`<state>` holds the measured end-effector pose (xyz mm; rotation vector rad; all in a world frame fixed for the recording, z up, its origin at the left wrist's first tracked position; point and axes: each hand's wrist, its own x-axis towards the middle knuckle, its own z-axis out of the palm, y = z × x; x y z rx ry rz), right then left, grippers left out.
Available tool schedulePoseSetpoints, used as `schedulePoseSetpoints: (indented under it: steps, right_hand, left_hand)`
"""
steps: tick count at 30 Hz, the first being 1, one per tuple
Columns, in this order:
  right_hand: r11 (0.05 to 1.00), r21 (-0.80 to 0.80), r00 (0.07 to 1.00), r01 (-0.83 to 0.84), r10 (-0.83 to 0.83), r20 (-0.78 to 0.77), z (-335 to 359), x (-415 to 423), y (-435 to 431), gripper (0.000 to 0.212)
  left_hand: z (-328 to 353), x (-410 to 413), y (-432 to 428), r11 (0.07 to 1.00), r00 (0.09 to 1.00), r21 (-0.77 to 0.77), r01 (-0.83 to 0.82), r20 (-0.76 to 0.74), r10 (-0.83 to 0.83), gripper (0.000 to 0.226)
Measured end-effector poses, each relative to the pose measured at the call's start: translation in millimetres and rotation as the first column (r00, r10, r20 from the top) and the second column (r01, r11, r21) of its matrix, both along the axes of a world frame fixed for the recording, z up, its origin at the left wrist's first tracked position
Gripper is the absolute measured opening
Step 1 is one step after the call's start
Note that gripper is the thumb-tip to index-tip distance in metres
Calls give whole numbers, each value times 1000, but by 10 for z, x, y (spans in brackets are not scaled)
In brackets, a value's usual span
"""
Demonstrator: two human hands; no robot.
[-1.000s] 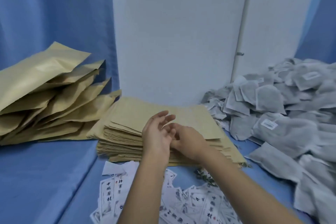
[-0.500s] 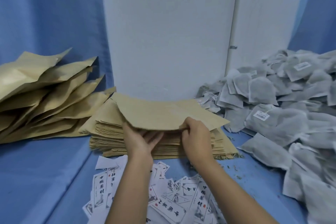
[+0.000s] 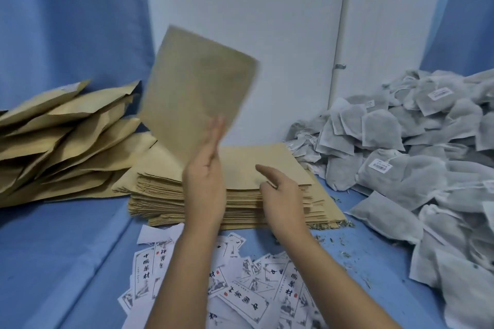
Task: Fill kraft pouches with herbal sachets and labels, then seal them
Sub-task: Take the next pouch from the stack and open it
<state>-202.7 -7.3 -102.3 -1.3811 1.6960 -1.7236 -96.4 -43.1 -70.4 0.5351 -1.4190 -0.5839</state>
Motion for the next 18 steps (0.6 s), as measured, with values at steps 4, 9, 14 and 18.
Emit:
schedulePoseSetpoints:
  steps: [4,9,14,18]
  right_hand:
    - [962,-170,749,-214,273,604,50,56,15,25]
    - [903,-334,297,-269,407,864,-57,-8,66,42]
    - [900,-346,236,-264,408,882,-118,-39,34,26]
    - [919,-299,308,-256,371,876,-144,-54,21,27]
  left_hand:
    - [-133,-100,-29,997,767,-16,-74,638,68,61]
    - [-250,-199,-14,967,552,243,-77,818,-162,45]
    - [-244,-203,-31,925,627,378,-28,728,-278,37]
    - [-238,-174,-27,923,690,381,-45,681,-247,33]
